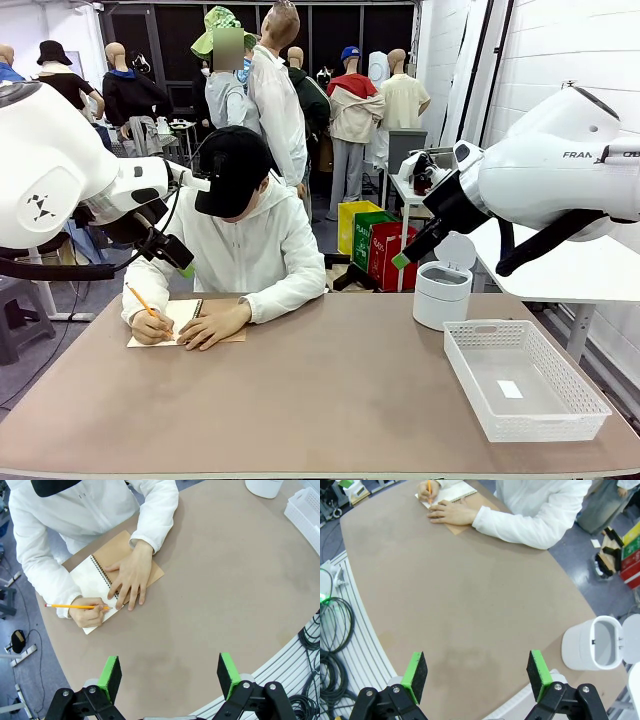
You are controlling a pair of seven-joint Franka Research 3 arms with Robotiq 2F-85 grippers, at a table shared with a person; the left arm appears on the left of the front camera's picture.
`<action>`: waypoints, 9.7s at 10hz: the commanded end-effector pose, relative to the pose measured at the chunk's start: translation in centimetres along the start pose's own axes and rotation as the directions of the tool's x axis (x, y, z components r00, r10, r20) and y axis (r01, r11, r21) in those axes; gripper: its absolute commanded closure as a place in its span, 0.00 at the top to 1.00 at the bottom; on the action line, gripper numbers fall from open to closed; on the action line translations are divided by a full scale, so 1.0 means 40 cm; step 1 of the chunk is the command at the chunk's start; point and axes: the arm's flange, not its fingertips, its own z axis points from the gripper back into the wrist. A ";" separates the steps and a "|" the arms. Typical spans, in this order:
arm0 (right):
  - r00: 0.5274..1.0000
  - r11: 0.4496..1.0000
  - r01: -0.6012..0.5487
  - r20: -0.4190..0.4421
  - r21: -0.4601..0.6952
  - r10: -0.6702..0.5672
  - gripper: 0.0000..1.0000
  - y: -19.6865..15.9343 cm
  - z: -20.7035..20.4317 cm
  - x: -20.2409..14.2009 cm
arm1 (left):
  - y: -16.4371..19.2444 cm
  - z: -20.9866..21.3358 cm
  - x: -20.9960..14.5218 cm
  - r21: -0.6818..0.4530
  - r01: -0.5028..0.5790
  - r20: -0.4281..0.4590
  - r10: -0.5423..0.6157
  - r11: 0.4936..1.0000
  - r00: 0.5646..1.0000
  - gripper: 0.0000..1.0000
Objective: Sort the paper based on its condition.
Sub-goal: If a person hands you a paper, place it in the Organizing basket , and if it's crumpled, put it in the Trash can.
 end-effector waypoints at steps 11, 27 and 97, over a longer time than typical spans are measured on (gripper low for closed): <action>1.000 1.000 -0.004 -0.005 0.005 0.004 1.00 0.000 0.000 -0.001 | 0.001 -0.001 -0.001 0.000 0.001 -0.001 -0.001 1.000 1.000 1.00; 1.000 1.000 -0.004 -0.005 0.005 0.004 1.00 0.000 0.000 -0.001 | 0.001 -0.001 -0.001 0.000 0.001 -0.001 -0.001 1.000 1.000 1.00; 1.000 1.000 -0.004 -0.005 0.005 0.004 1.00 0.000 0.000 -0.001 | 0.001 -0.001 -0.001 0.000 0.001 -0.001 -0.001 1.000 1.000 1.00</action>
